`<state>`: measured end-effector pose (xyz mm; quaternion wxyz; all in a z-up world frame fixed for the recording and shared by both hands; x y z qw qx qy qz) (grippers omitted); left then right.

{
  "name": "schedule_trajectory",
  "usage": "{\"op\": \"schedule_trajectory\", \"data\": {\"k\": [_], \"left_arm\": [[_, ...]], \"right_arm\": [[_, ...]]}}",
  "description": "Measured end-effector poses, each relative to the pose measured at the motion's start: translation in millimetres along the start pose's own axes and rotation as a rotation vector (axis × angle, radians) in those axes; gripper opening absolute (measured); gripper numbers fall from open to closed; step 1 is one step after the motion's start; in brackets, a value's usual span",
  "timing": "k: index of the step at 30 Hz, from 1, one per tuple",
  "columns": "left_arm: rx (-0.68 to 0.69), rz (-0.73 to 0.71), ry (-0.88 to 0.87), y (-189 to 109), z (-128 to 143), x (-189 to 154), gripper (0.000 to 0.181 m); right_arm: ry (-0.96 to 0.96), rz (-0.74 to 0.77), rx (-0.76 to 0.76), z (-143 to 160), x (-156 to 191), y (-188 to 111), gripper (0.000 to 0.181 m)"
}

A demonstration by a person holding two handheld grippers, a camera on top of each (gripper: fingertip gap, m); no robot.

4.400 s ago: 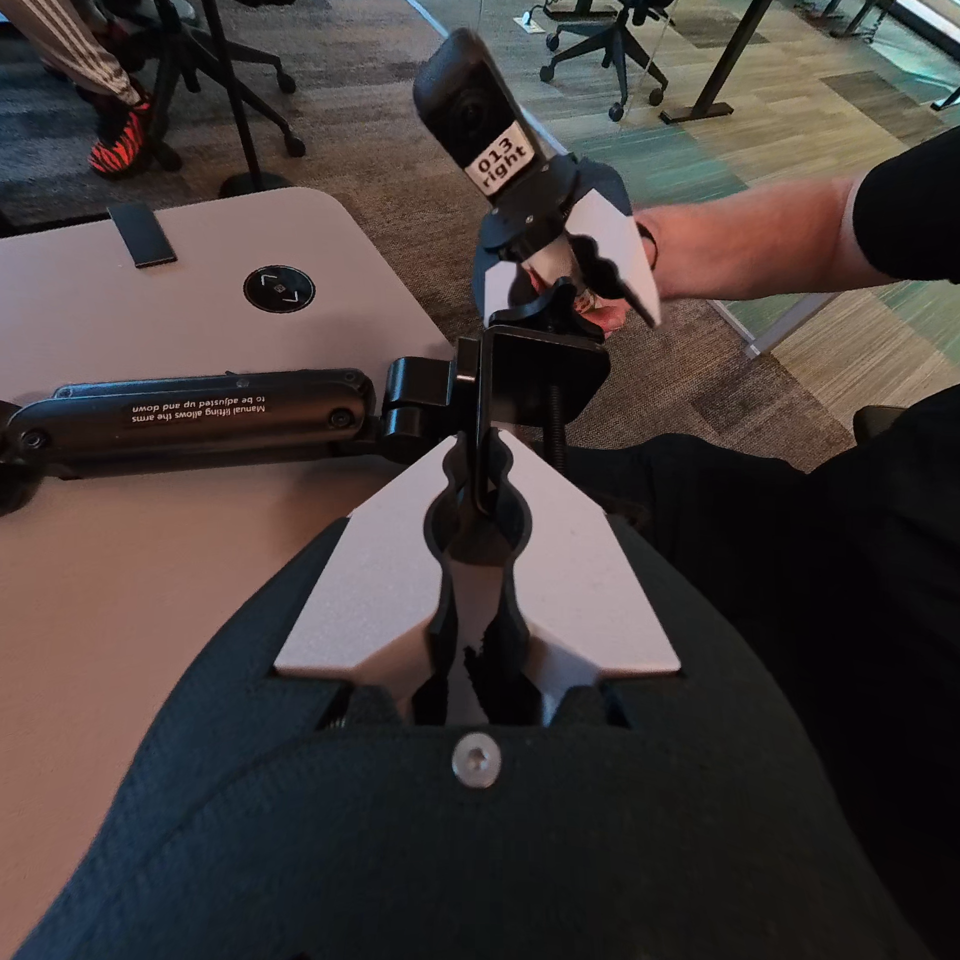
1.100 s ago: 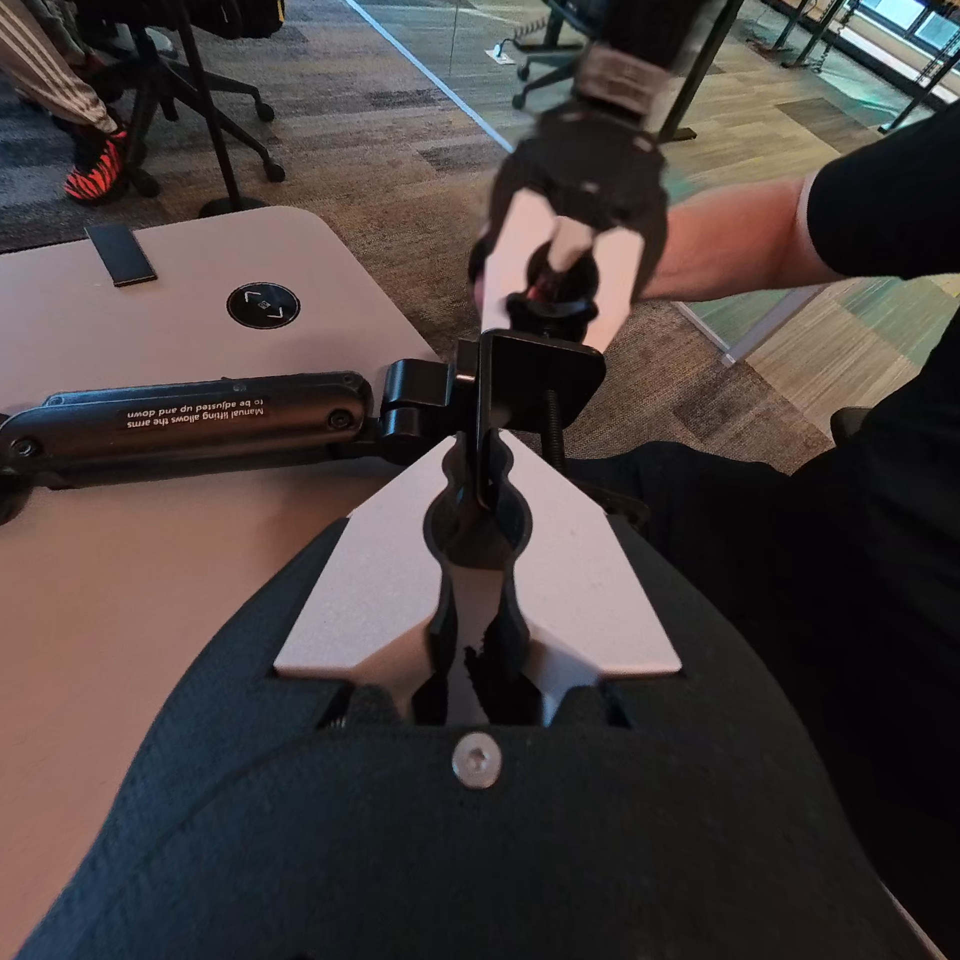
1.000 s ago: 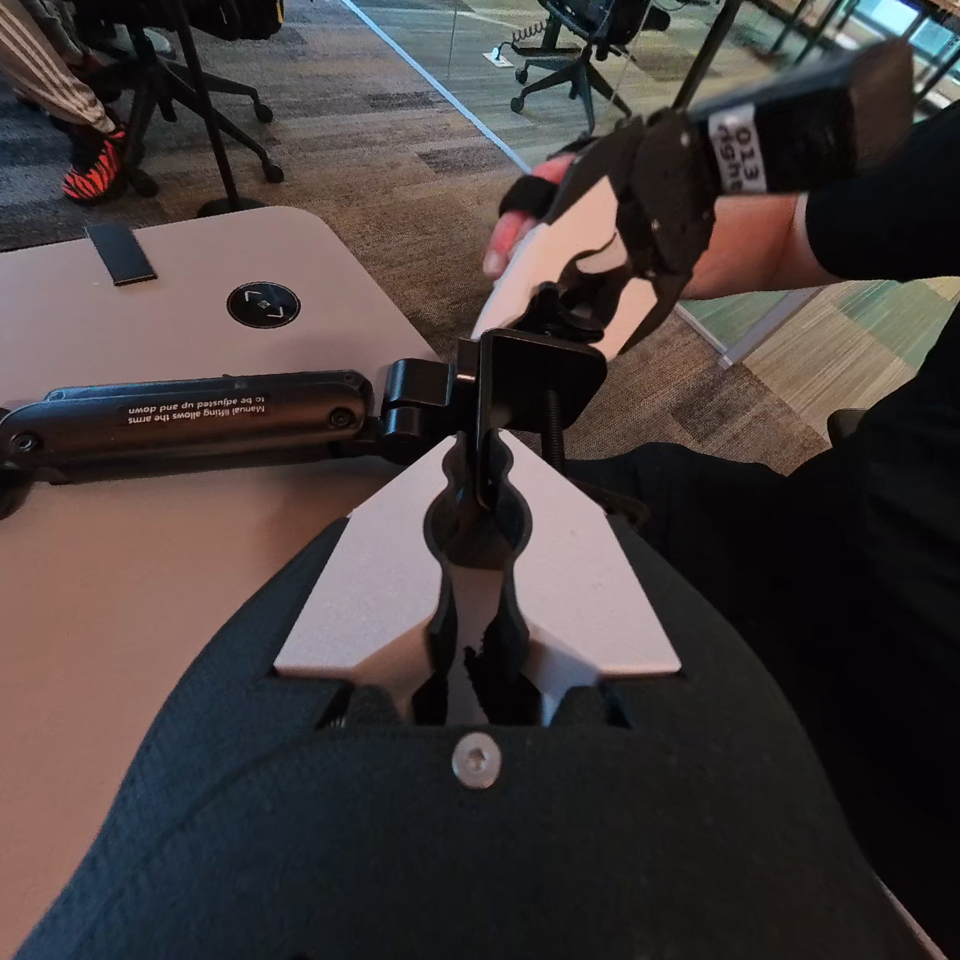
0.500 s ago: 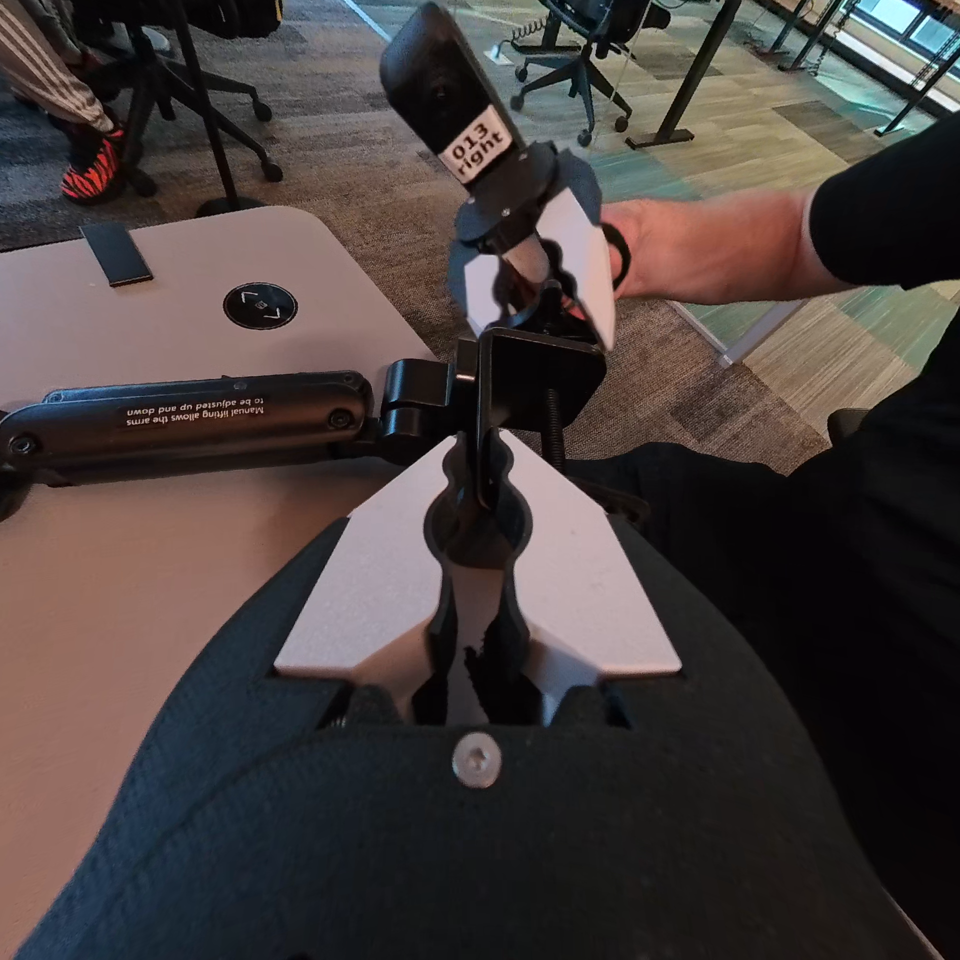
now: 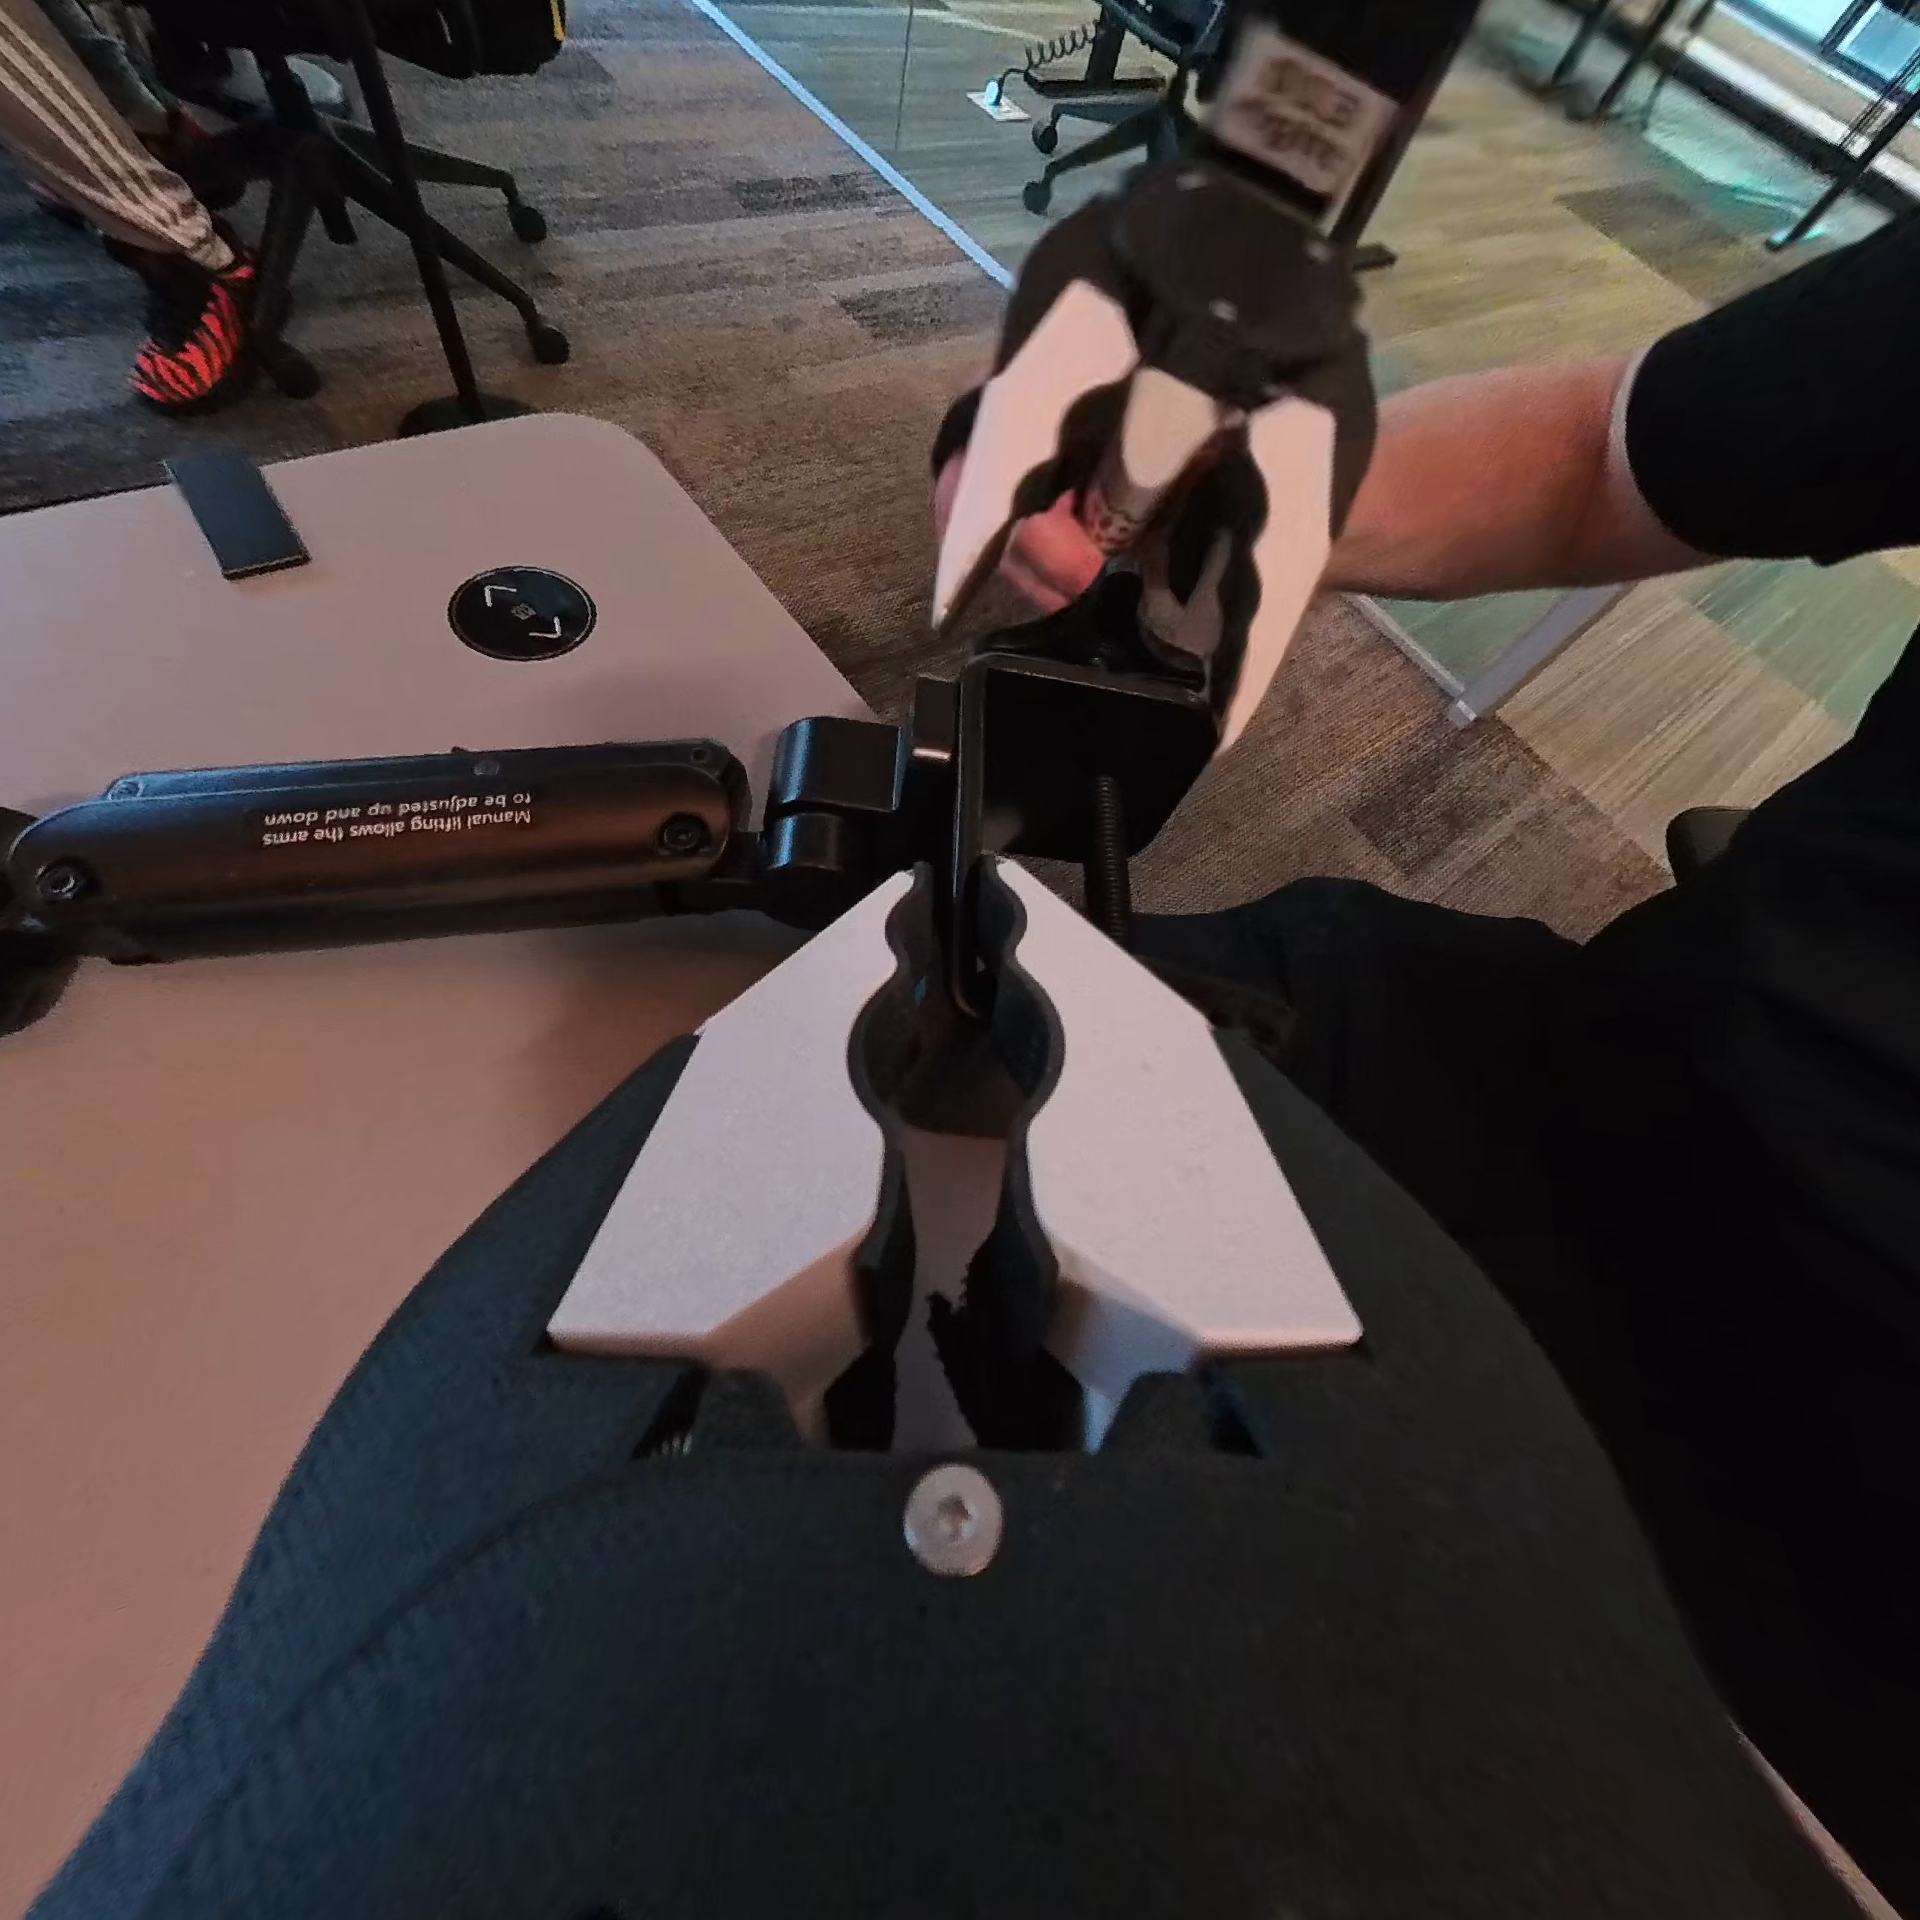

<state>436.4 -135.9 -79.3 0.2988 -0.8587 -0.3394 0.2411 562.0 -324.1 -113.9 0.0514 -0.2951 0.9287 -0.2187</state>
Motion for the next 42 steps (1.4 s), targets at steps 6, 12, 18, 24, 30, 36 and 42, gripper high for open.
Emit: {"op": "schedule_trajectory", "data": {"k": [6,12,18,24,30,36,42], "left_arm": [[-0.005,0.008,-0.004,0.2,0.3,0.4,0.007],[-0.008,0.010,-0.007,0.0,0.5,0.8,0.006],[-0.013,0.006,-0.008,-1.3,1.6,2.2,0.007],[-0.008,0.002,-0.002,-0.2,0.7,1.1,0.007],[-0.008,0.005,-0.004,-0.8,1.2,1.3,0.006],[-0.014,0.013,-0.001,-0.5,0.4,0.6,0.007],[-0.015,0.013,-0.015,-0.5,1.3,3.0,0.007]], "right_arm": [[0.568,-0.536,-0.106,19.2,-20.6,12.0,0.046],[0.074,-0.122,0.057,4.9,-6.1,10.7,0.035],[-0.526,0.442,0.236,-1.3,17.2,11.6,0.041],[0.427,-0.341,-0.096,17.9,-17.8,0.8,0.064],[0.388,-0.420,-0.016,14.8,-9.7,15.6,0.047],[-0.564,0.460,0.360,2.4,22.4,16.3,0.047],[-0.357,0.369,0.241,5.0,16.6,2.7,0.075]]}}
Point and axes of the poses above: each gripper's, where its closed fingertips meet, y out along the fingers, z out of its underside, x = y × z across the jaws, the point moved 9 cm from there along -y, back along the fingers, and after that the axes turned 14 degrees about x, right-handed, at the moved point
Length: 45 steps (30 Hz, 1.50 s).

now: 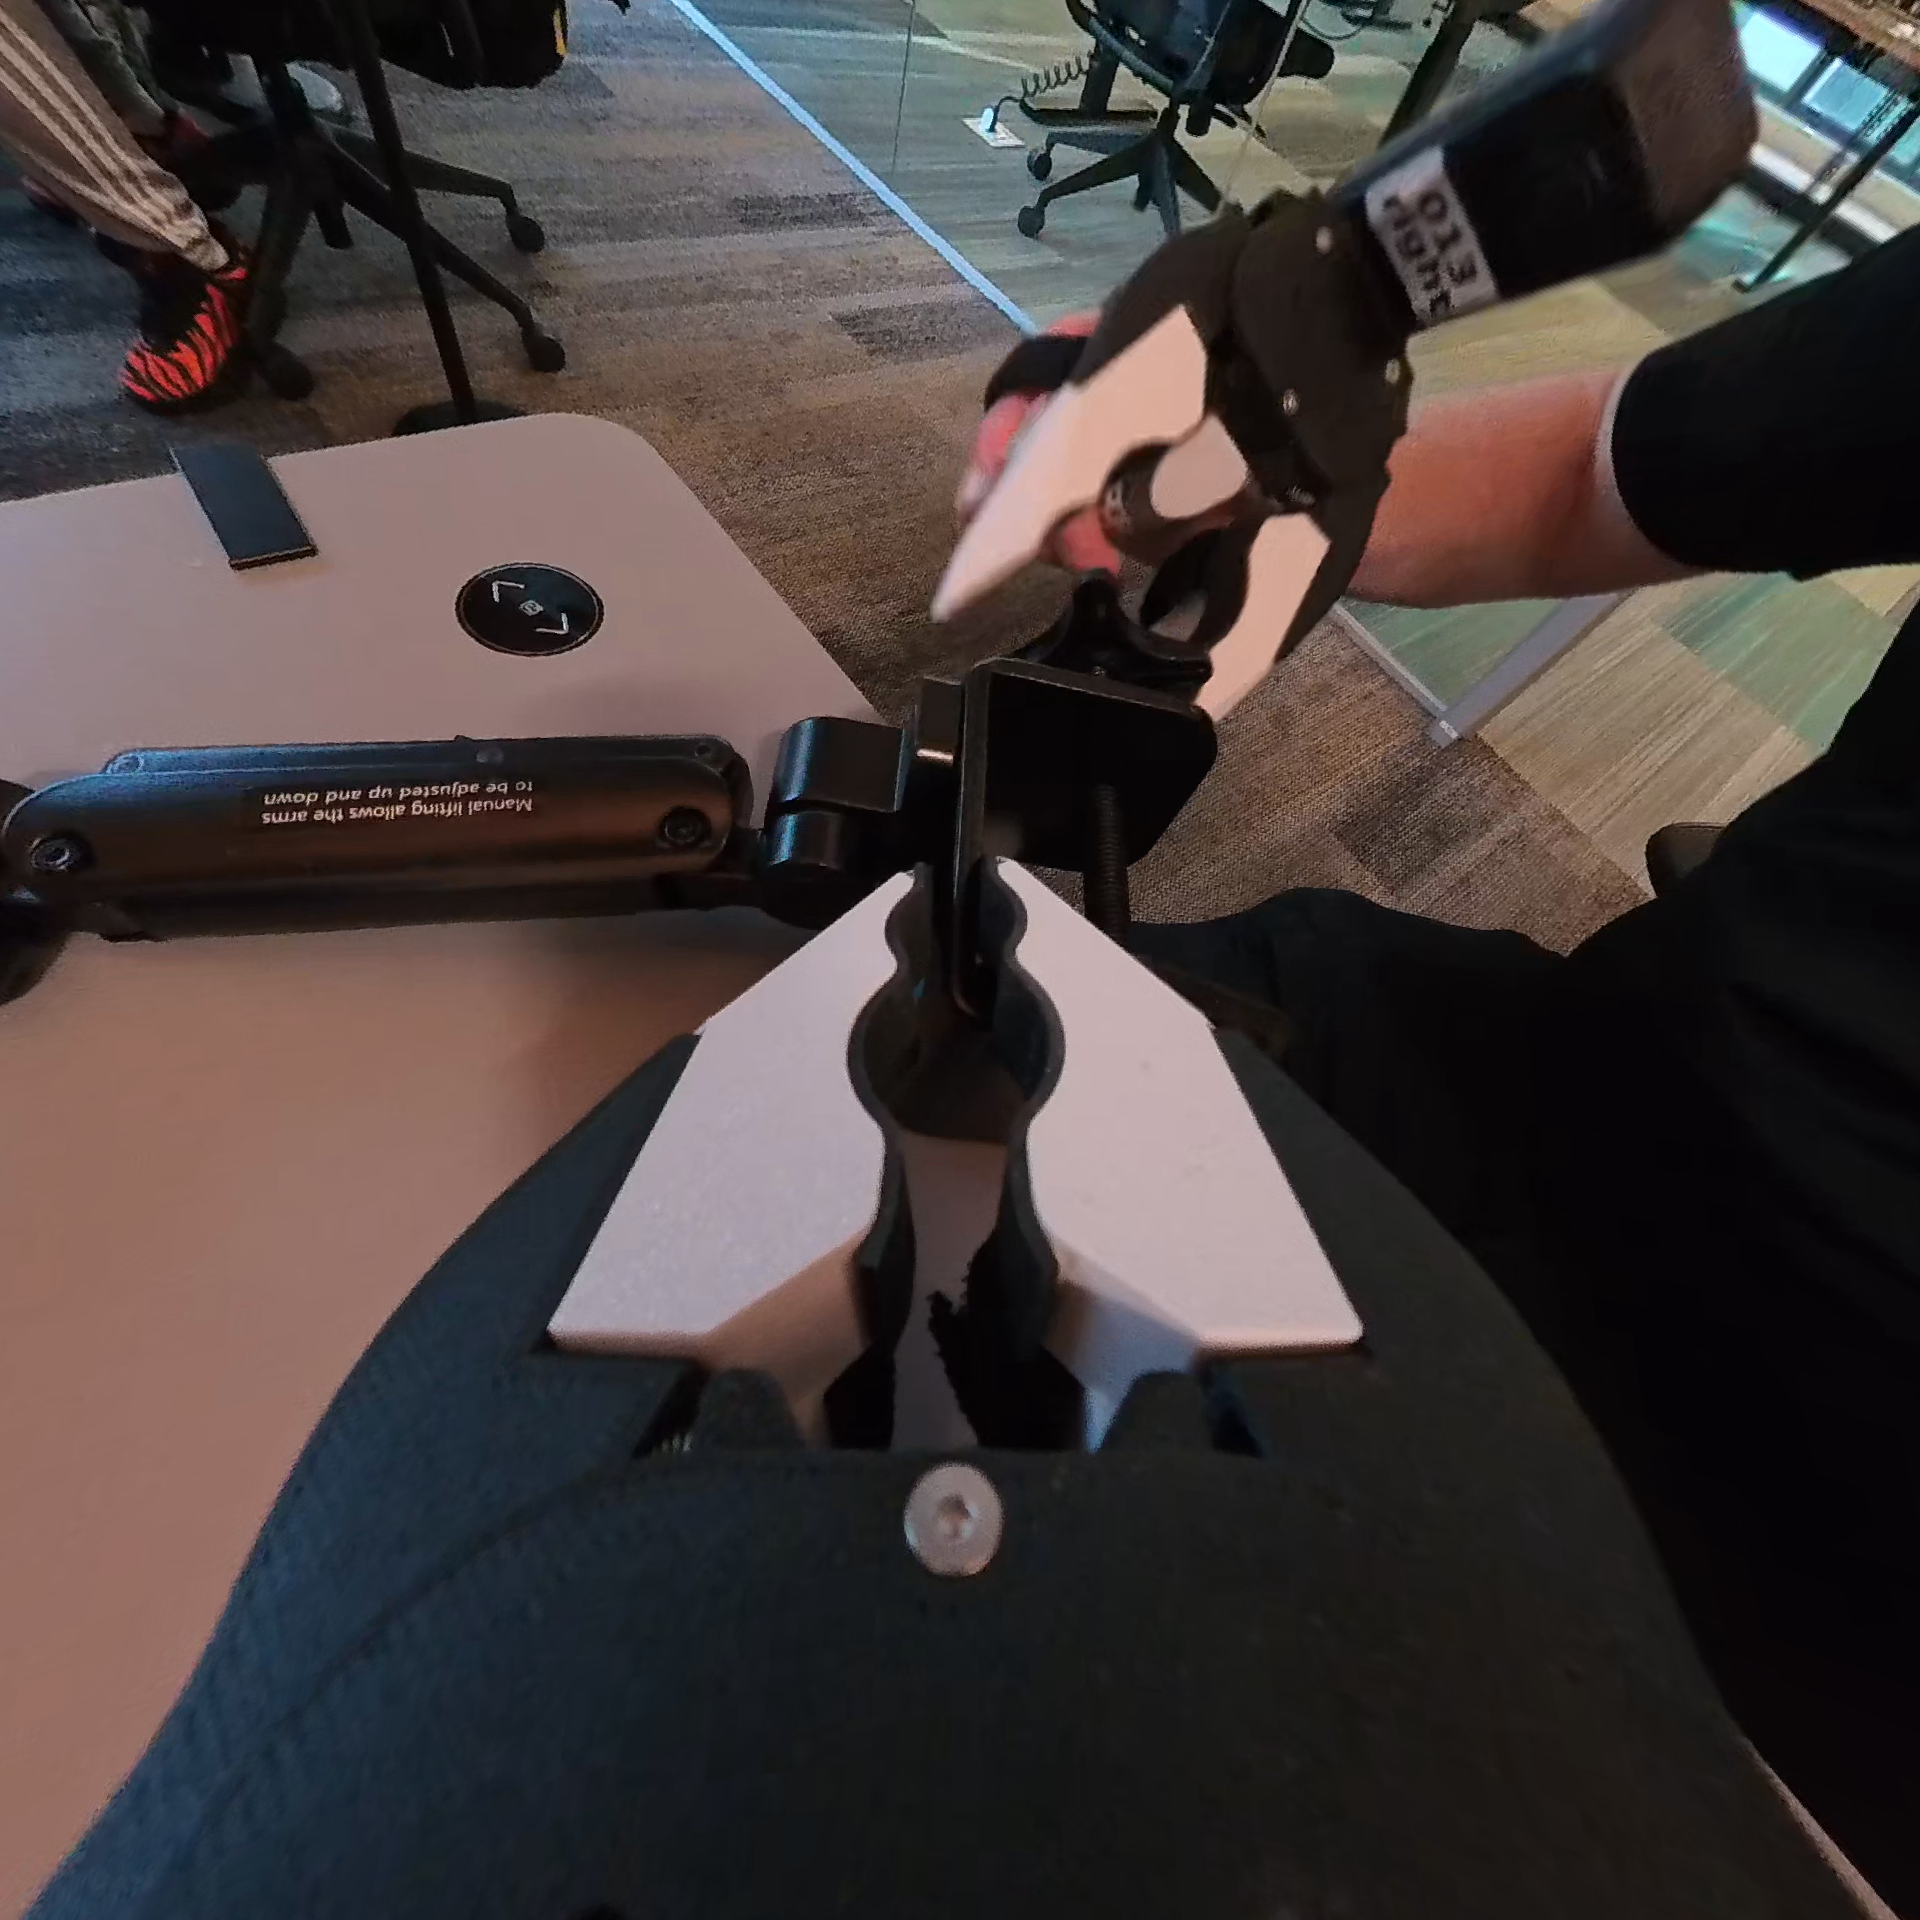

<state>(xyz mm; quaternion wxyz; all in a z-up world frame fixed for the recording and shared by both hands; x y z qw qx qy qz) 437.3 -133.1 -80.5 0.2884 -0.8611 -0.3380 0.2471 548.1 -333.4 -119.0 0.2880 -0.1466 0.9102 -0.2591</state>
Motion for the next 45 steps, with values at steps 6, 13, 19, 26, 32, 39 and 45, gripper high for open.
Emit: {"op": "schedule_trajectory", "data": {"k": [6,13,19,26,32,39,45], "left_arm": [[-0.028,0.049,-0.034,0.9,1.1,3.2,0.008],[-0.057,-0.078,0.028,-28.7,-15.8,-14.8,0.051],[0.147,-0.459,0.112,-34.8,-24.8,-78.7,0.067],[0.321,-0.749,0.074,9.5,-5.6,-111.2,0.071],[0.357,-0.812,0.077,27.5,-3.7,-107.5,0.069],[0.339,-0.815,0.042,31.0,-6.1,-101.0,0.071],[0.284,-0.792,0.058,27.5,-4.1,-94.6,0.061]], "right_arm": [[0.146,-0.047,0.045,-9.0,2.4,-19.5,0.050],[0.270,-0.138,0.034,-6.2,-3.2,-4.6,0.053],[0.310,-0.135,-0.007,-5.0,1.8,-6.3,0.058],[0.313,-0.142,-0.039,-6.4,2.6,-0.8,0.055],[0.325,-0.147,-0.069,-8.0,2.1,2.0,0.055],[0.346,-0.162,-0.112,-4.7,-2.3,6.3,0.054],[0.351,-0.213,-0.179,-4.8,-5.2,10.1,0.049]]}}
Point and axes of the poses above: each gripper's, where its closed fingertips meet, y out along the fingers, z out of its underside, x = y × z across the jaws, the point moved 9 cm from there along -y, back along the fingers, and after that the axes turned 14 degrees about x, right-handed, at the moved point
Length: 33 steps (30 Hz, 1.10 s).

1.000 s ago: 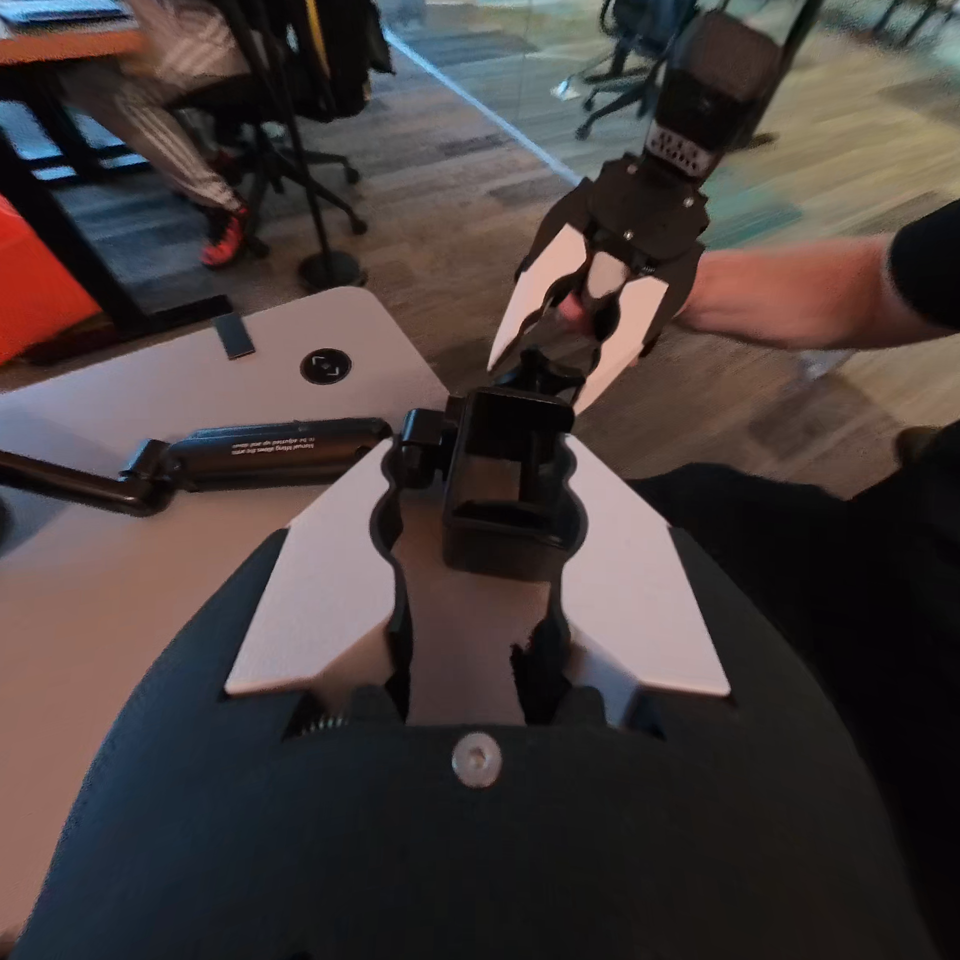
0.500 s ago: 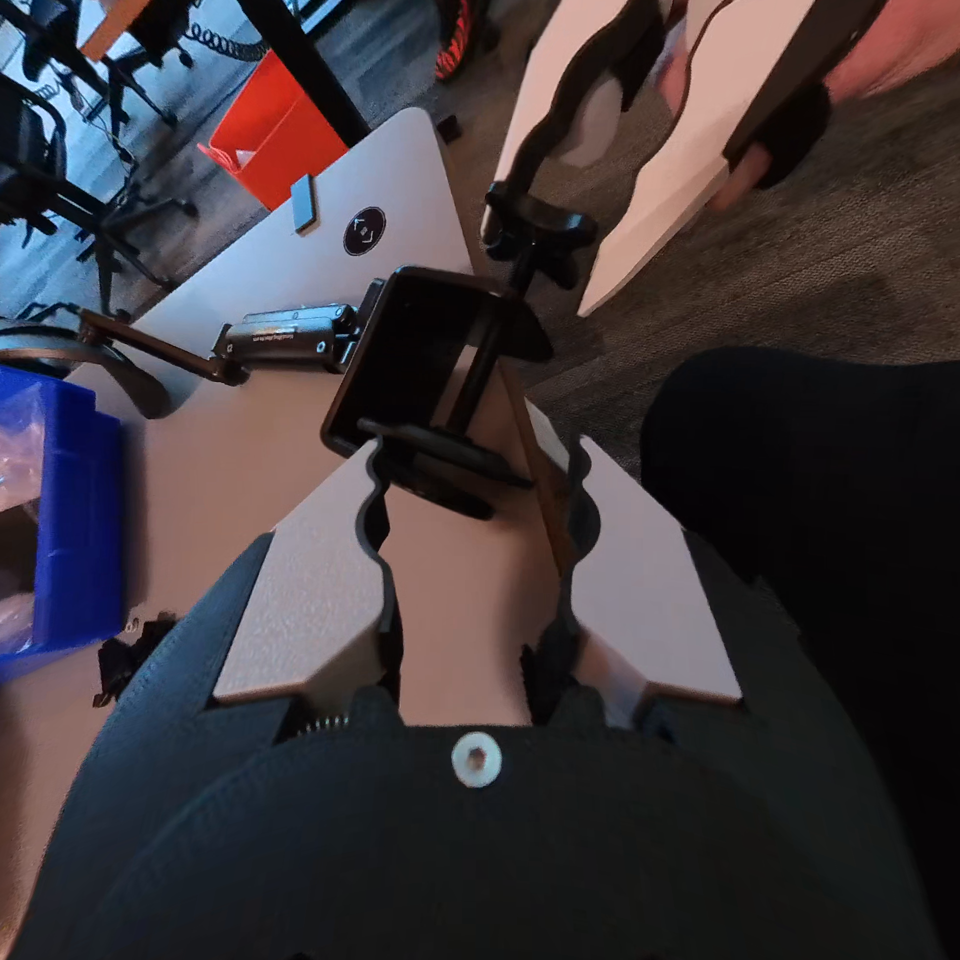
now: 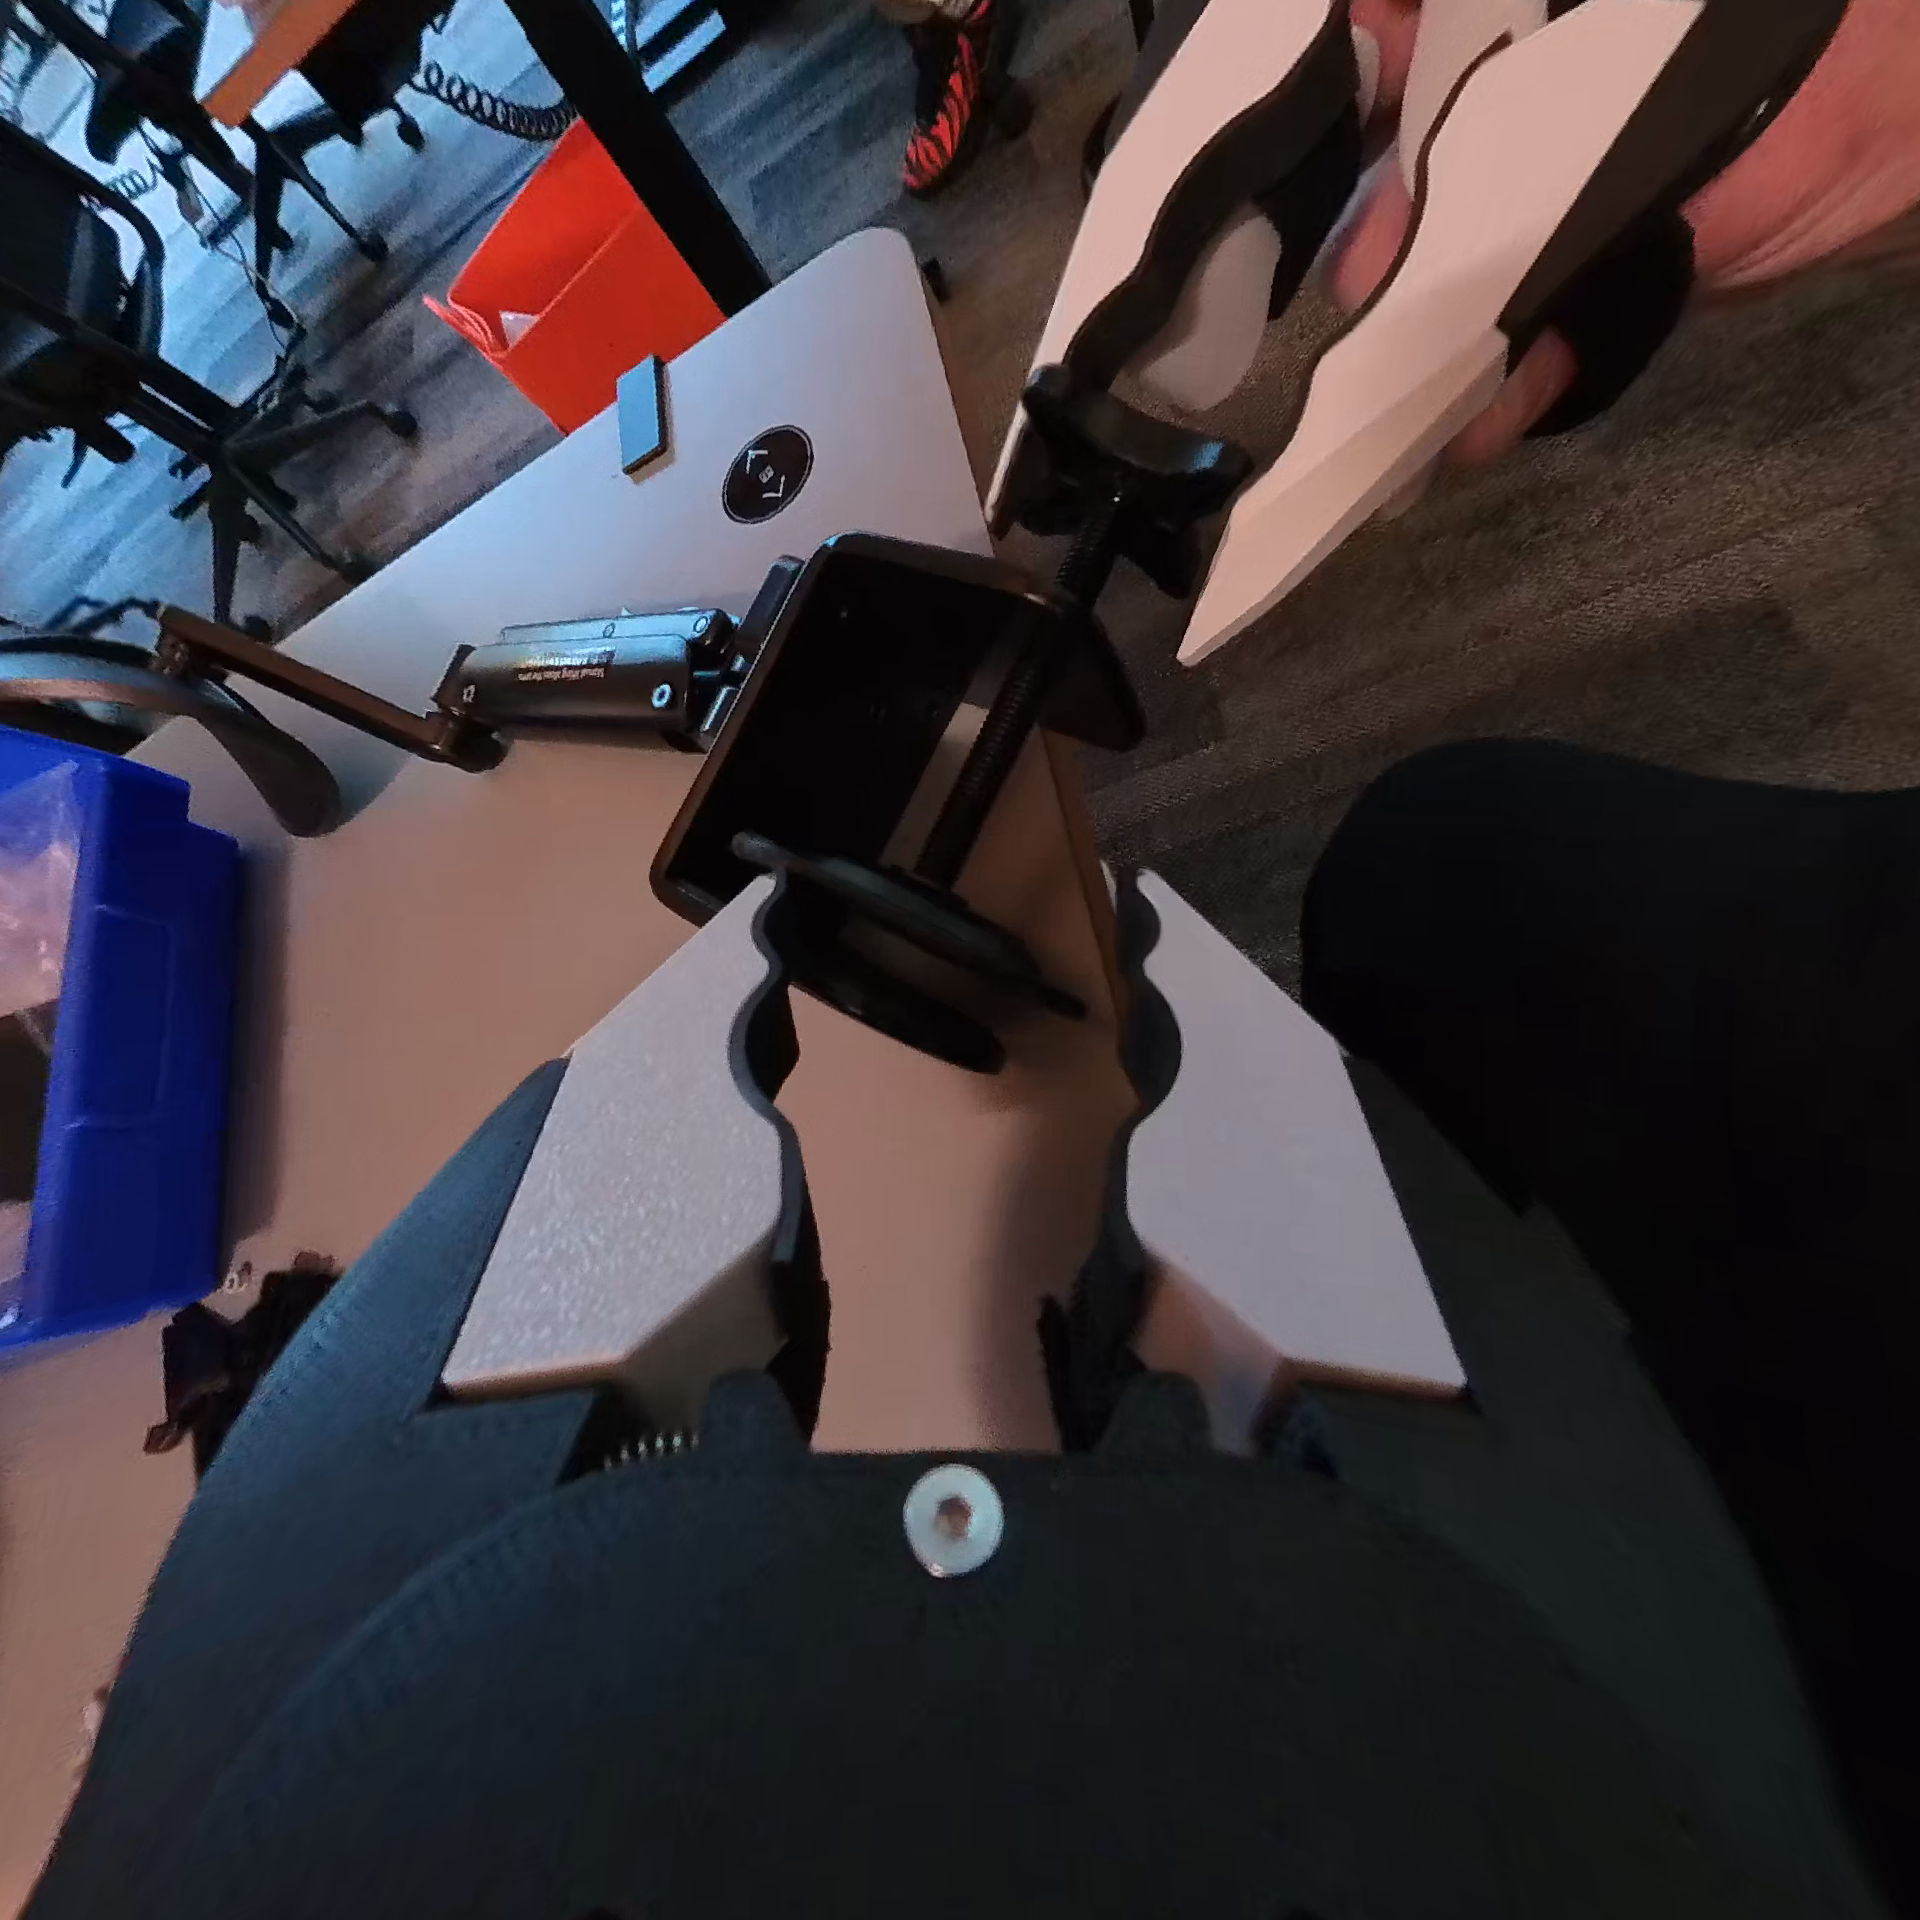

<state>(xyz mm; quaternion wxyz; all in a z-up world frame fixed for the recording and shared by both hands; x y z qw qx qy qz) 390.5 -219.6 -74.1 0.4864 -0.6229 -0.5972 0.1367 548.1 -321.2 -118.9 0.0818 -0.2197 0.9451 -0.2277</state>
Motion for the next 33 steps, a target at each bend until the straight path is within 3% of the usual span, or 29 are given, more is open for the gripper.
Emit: {"op": "schedule_trajectory", "data": {"k": [7,12,18,22,25,28,33], "left_arm": [[-0.055,0.043,0.065,1.2,3.9,6.2,0.056],[-0.065,0.099,0.091,-8.2,8.6,8.0,0.067],[-0.184,0.142,0.011,-30.2,29.2,35.6,0.086],[-0.193,0.226,-0.017,-11.2,31.8,52.0,0.100],[-0.228,0.340,0.001,0.8,28.5,56.0,0.101],[-0.223,0.420,0.064,11.9,26.4,52.7,0.101],[-0.234,0.470,0.089,23.8,24.5,50.9,0.086]], "right_arm": [[0.021,-0.028,-0.013,-0.1,-3.0,0.9,0.049],[0.178,-0.131,-0.042,1.3,-6.3,-5.5,0.059],[0.327,-0.232,-0.060,4.4,-11.7,-14.0,0.065],[0.364,-0.244,-0.043,3.2,-14.7,-11.3,0.064],[0.445,-0.291,-0.017,4.5,-17.8,-10.0,0.063],[0.529,-0.357,0.066,11.1,-15.1,-1.0,0.066],[0.623,-0.453,0.011,11.7,-18.5,0.8,0.053]]}}
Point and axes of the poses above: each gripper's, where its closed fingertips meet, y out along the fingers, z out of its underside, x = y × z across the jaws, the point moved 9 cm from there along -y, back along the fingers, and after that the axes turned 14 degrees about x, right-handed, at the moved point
